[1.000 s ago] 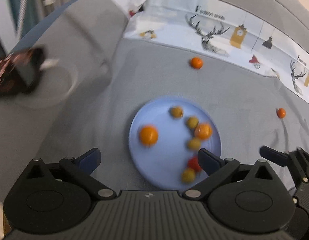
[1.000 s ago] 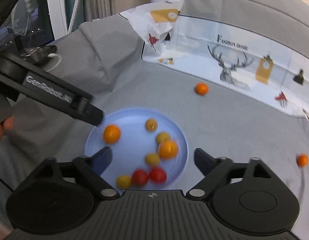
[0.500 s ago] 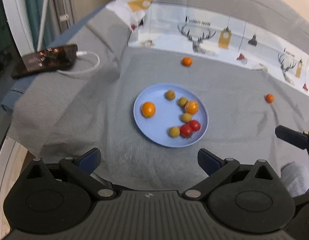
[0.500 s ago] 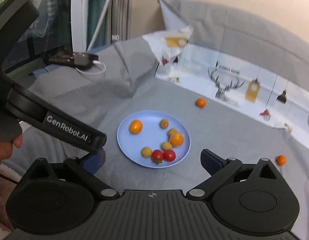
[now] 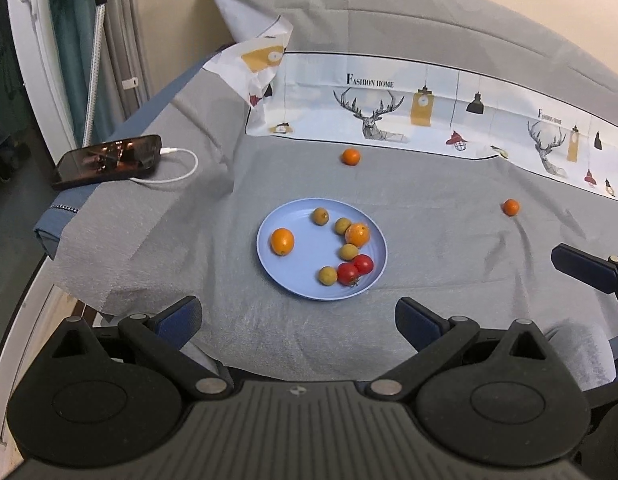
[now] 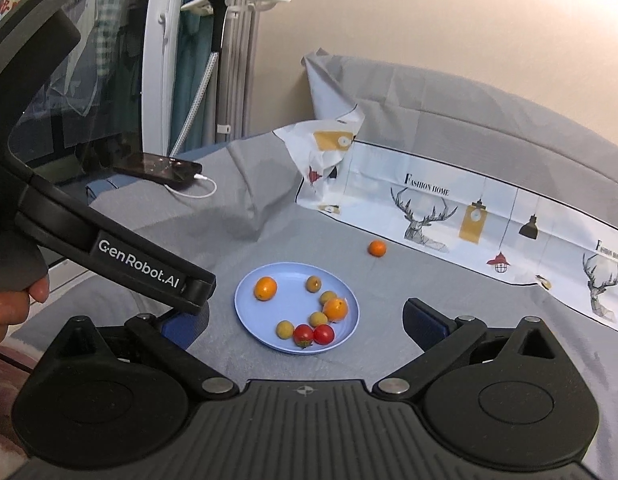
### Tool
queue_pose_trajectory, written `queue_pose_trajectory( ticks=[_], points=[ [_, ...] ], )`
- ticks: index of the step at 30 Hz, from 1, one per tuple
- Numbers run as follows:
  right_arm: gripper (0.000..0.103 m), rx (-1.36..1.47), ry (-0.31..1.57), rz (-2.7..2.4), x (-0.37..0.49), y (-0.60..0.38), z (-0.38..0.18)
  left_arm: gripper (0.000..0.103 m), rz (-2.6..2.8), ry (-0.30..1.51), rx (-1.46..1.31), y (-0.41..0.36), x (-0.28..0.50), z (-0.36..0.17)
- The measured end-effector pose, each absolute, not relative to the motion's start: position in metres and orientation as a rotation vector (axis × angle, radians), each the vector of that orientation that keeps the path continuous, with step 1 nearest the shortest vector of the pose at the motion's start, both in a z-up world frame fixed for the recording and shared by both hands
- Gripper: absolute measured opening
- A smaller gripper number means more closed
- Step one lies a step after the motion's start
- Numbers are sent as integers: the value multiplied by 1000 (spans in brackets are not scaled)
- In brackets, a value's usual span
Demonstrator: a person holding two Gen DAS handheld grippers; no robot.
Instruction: Organize fruits
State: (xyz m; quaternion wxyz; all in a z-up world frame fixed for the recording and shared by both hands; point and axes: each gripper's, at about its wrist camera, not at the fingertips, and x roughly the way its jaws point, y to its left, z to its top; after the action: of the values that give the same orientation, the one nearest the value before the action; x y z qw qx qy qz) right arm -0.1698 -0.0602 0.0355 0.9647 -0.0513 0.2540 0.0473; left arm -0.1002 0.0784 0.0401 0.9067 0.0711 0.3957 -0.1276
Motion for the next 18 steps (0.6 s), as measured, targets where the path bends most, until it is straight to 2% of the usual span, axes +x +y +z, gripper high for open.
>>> queue_pose_trajectory(
  ticks=[18],
  points=[
    [102,-75,500,100,-178,-63,35,103,-261,821,161,78,-104,41]
  ],
)
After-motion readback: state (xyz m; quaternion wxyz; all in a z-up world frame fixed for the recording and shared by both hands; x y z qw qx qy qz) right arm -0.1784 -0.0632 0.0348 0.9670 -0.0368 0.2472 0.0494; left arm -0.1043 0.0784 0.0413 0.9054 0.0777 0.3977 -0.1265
